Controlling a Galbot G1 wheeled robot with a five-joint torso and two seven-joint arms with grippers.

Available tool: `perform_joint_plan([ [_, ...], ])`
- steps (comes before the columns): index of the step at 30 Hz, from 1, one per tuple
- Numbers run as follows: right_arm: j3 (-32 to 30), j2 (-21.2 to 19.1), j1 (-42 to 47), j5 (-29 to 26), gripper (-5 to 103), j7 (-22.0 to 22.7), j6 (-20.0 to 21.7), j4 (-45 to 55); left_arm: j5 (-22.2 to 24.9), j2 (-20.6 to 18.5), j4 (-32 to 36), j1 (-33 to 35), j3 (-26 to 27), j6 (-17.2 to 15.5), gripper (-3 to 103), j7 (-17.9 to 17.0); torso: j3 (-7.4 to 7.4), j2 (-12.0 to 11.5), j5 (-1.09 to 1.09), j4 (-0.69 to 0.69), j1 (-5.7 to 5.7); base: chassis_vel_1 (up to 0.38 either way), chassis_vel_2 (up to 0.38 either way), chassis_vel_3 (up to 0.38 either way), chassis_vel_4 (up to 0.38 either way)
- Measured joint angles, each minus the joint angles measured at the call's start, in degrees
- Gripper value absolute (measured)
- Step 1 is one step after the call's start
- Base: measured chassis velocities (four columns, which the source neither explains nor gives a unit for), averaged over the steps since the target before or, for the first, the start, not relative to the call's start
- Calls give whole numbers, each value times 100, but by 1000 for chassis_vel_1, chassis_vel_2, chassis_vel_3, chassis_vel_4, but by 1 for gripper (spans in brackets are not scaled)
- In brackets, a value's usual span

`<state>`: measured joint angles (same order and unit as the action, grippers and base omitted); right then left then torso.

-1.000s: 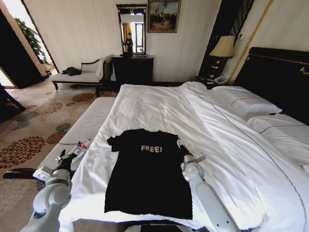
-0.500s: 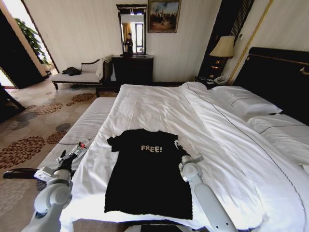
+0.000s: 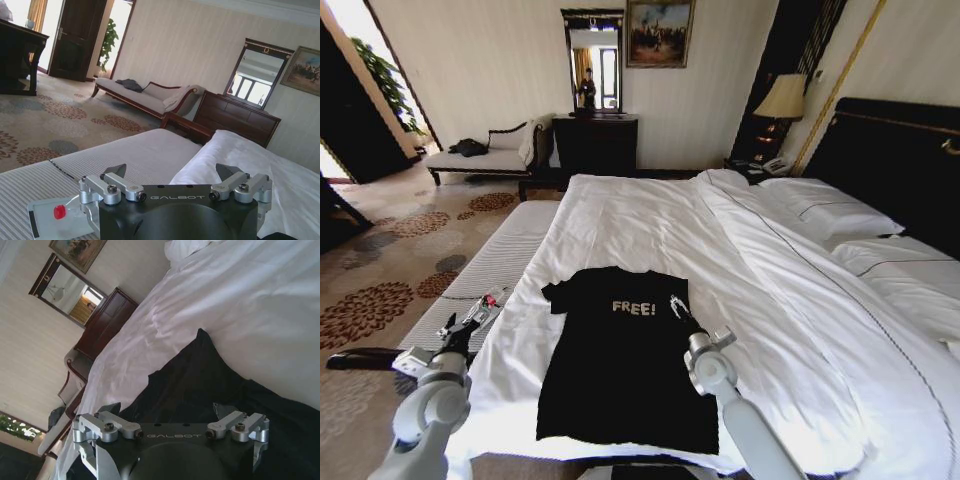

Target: Fold the clothes on the bed.

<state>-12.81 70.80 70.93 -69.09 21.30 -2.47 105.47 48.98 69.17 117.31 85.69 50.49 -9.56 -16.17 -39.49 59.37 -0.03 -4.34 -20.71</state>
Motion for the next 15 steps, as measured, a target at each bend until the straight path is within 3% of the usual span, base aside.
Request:
perform_joint_plan([
  [6, 126, -122, 195, 208, 100, -68, 2, 112, -15, 7, -1, 12, -1, 0, 100, -3, 0, 0, 0, 0, 0, 0, 0, 0, 0],
  [15, -114, -17, -213, 9, 100, 162, -53, 171, -15, -14, 28, 60, 68, 5, 100, -12, -1, -1, 0, 2, 0, 0, 0, 0, 0],
])
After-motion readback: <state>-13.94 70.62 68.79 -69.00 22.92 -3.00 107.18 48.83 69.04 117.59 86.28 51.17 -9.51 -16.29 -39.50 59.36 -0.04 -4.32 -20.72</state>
